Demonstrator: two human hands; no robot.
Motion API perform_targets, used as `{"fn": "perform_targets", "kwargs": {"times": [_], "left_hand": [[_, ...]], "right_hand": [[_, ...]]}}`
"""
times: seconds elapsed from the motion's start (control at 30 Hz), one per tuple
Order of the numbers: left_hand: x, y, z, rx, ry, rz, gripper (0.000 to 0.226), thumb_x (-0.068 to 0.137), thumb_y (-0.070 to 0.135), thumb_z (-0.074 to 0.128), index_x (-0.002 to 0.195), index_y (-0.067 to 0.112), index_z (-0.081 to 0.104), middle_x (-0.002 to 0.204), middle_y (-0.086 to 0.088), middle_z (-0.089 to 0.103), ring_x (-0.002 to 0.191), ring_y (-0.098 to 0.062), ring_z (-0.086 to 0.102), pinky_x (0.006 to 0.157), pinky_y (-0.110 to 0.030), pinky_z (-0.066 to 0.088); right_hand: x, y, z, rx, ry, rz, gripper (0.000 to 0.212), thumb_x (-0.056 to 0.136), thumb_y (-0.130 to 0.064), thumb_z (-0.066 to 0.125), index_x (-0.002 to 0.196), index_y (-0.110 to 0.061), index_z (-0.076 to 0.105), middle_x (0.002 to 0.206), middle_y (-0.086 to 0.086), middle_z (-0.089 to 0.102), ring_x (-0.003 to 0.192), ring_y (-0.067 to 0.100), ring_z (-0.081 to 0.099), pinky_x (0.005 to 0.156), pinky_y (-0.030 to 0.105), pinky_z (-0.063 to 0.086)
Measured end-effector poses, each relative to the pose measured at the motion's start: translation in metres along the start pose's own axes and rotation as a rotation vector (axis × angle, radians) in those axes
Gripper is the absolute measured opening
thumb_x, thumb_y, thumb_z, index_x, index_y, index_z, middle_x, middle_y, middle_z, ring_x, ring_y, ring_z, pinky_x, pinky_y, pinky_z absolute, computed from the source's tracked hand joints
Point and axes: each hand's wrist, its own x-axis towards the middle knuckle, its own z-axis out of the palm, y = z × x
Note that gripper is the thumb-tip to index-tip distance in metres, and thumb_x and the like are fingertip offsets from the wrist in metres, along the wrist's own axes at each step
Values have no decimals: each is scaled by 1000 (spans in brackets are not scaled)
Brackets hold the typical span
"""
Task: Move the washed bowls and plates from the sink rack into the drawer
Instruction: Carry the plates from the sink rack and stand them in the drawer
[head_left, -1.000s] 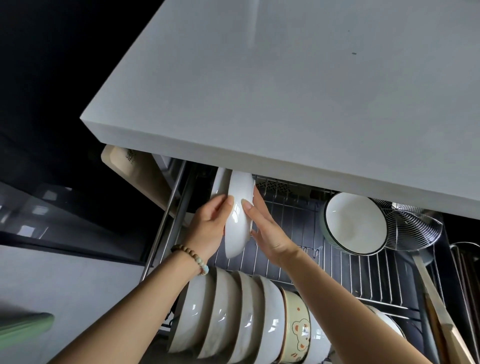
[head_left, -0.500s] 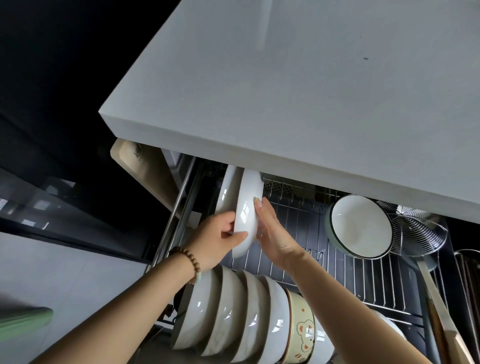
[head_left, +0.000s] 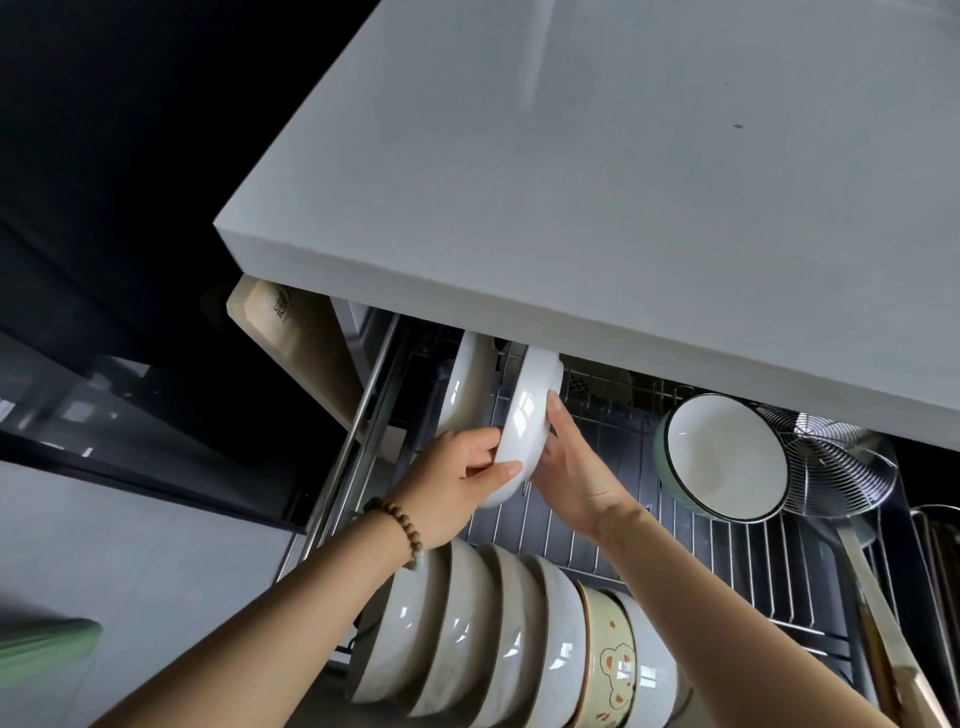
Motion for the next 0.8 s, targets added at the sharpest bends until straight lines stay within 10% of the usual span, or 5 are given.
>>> {"fn": "perform_targets", "kwargs": {"times": [0.27,0.57,0.8], "left_hand": [[10,-7,-3,-40,32,-24,20,92,12,55,110,5,61,99,-13,72,95,-27,67,88,-41,52],[23,-11,13,41,88,32,18,91,14,57,83,-2,56,65,-16,60,59,-20,51,60,-34,43],[18,-12,12,-100,105,-26,24,88,11,60,67,4,53,55,3,58,56,-2,45,60,-16,39]], "right_hand": [[11,-1,7,1,35,56,117,61,-81,68,154,-24,25,147,1,51,130,18,54,102,36,45],[3,-12,11,69,5,30,59,84,-70,41,104,-28,76,115,17,65,110,31,53,112,50,32],[-13,-11,7,-106,-18,21,77,80,-74,54,143,-29,47,139,-2,58,133,15,48,119,44,26]]}}
